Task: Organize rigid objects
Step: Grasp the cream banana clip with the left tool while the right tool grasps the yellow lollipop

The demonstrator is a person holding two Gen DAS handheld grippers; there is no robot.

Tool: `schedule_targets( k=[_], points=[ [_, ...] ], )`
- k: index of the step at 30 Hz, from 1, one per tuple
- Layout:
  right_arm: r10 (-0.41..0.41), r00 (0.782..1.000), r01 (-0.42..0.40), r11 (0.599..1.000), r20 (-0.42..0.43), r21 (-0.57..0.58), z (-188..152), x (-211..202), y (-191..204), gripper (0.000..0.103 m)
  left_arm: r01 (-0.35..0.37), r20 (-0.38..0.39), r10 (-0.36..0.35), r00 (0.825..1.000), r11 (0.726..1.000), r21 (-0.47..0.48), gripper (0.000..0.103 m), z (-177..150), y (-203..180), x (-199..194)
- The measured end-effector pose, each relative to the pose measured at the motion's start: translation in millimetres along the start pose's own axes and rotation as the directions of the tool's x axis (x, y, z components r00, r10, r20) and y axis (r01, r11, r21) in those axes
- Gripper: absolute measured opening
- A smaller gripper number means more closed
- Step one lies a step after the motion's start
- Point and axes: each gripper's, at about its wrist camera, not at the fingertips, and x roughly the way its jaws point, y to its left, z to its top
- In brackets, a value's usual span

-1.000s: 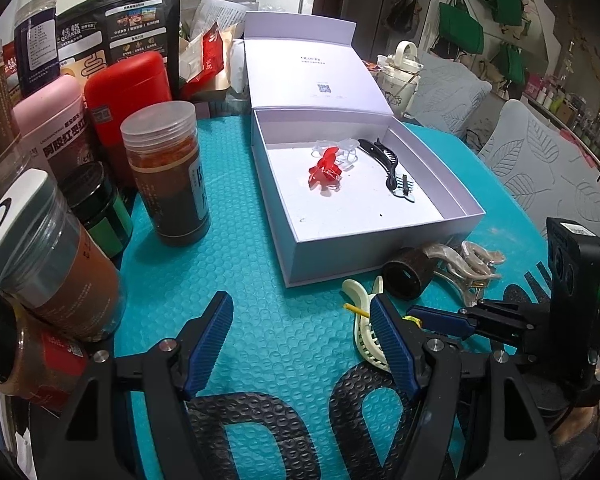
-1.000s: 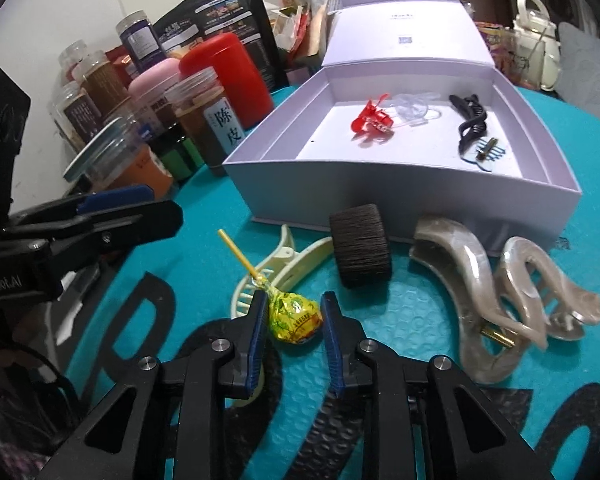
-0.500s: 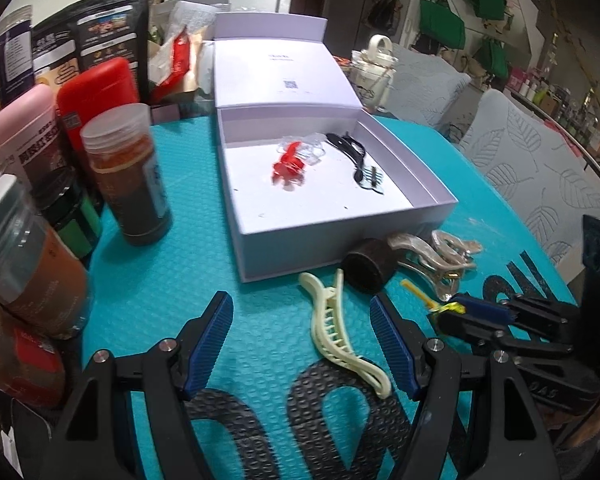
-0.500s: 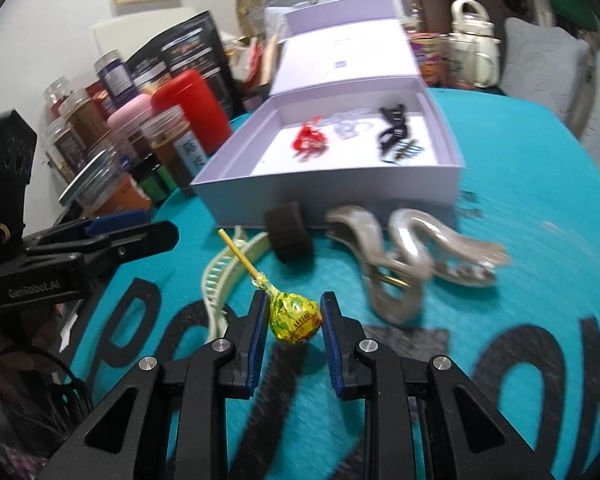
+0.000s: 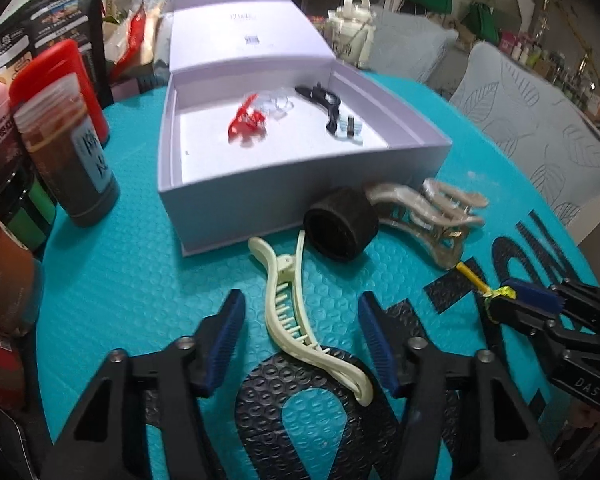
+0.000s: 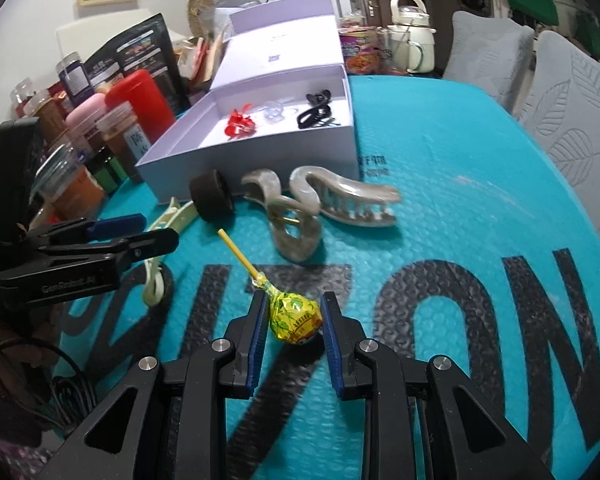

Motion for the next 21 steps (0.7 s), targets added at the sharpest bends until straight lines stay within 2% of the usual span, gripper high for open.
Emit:
schedule_targets(
  k=[3, 6, 10, 12, 14, 21],
  points=[
    [-0.015, 1.000, 0.015, 1.000, -0.010, -0.003, -1.1, 3.8, -0.7, 0.026, -0.010, -0.025, 0.010, 1.000, 1.000, -0.014, 0.031, -0.4, 1.2, 7.0],
    [-0.013, 1.000, 0.013, 1.000, -0.014, -0.003, -1.7, 5.6, -1.5, 0.027, -0.034, -0.020, 0.035, 0.999, 0.999, 0.022, 0.021, -3.4, -1.8, 6.4],
    [-0.021, 1.000, 0.021, 1.000, -0.021, -0.004, -1.3, 6.4, -2.5, 0.028, -0.024, -0.016, 0.025, 1.000, 0.999, 0.049, 0.021, -6.2, -4.1, 5.7],
    [-0.028, 0.999, 0.027, 1.000, -0.025, -0.007, -1.7, 8.0, -2.3, 0.034, -0.033, -0.011, 0.034, 0.999, 0.997, 0.077, 0.021, -4.8, -7.1, 7.5],
    [-0.031, 0.999, 0.031, 1.000, -0.033, -0.002, -2.8, 11.1, -3.9, 0.036, -0.034, -0.007, 0.035, 0.999, 0.996, 0.078, 0.022, -5.4, -7.9, 7.1],
    [-0.051, 0.998, 0.050, 0.998, -0.025, -0.025, -2.7, 13.8, -0.2, 0.037, -0.027, 0.019, 0.025, 1.000, 0.996, 0.090, 0.022, -4.9, -8.0, 9.5]
  ],
)
